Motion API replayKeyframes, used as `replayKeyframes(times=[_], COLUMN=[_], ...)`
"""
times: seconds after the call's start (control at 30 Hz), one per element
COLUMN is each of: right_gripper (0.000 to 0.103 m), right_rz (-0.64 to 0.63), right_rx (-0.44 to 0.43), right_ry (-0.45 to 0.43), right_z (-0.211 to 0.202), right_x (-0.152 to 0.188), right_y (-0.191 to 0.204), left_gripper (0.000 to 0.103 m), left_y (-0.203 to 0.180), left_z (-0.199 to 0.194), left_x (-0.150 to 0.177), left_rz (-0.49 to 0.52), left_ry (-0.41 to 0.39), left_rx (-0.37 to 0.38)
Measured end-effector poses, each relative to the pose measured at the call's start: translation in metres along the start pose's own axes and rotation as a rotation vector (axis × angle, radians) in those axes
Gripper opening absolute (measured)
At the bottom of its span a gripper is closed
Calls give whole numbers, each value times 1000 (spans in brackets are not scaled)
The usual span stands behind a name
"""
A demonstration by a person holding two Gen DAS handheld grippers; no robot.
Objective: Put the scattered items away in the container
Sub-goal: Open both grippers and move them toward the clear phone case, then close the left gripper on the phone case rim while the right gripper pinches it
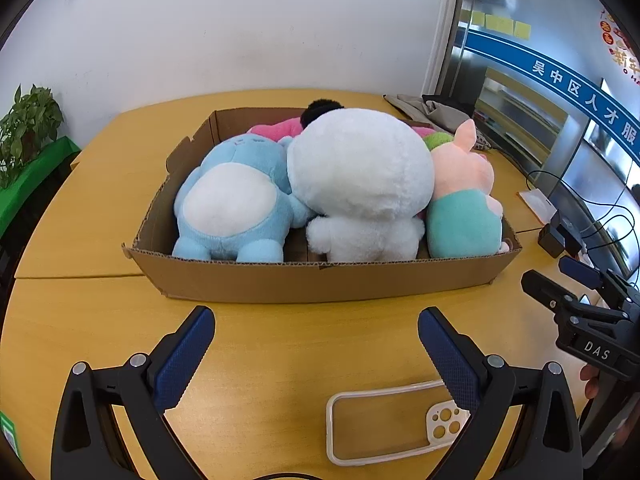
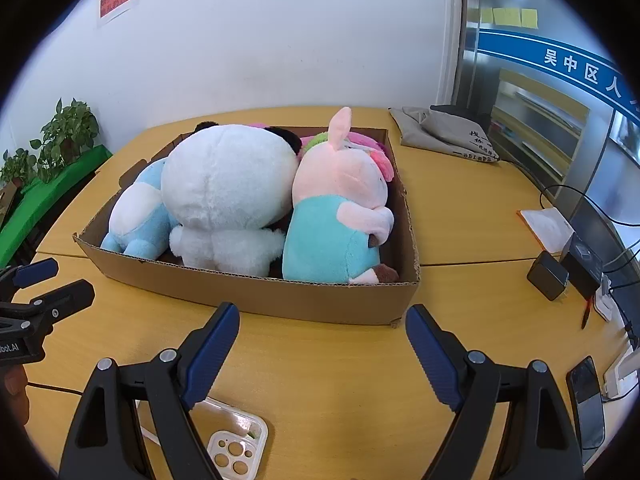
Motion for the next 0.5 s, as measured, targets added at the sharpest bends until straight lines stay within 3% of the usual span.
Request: replayKeyframes(times=[0.27,0.5], right_gripper=[85,85], right_rz=[4,80], right_rx=[-31,-177], right_ry=[39,170], right_z=[0,17], right_x=[21,78], right_y=[0,5], left_gripper=[103,102], left_y=[6,17], left_z=[5,28], left_x=[25,66], left_rz=[4,20], left_ry=[63,181], left_rx=[0,-26])
Point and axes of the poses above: each gripper's, at about its wrist camera, not at the fingertips, and z roughly the way its jaws point, y to its left, x to its underside, the point moved 1 cm from there along z, roughly the way its jaws point, and after that the axes turned 13 degrees about -z, right-handed, at the moved point
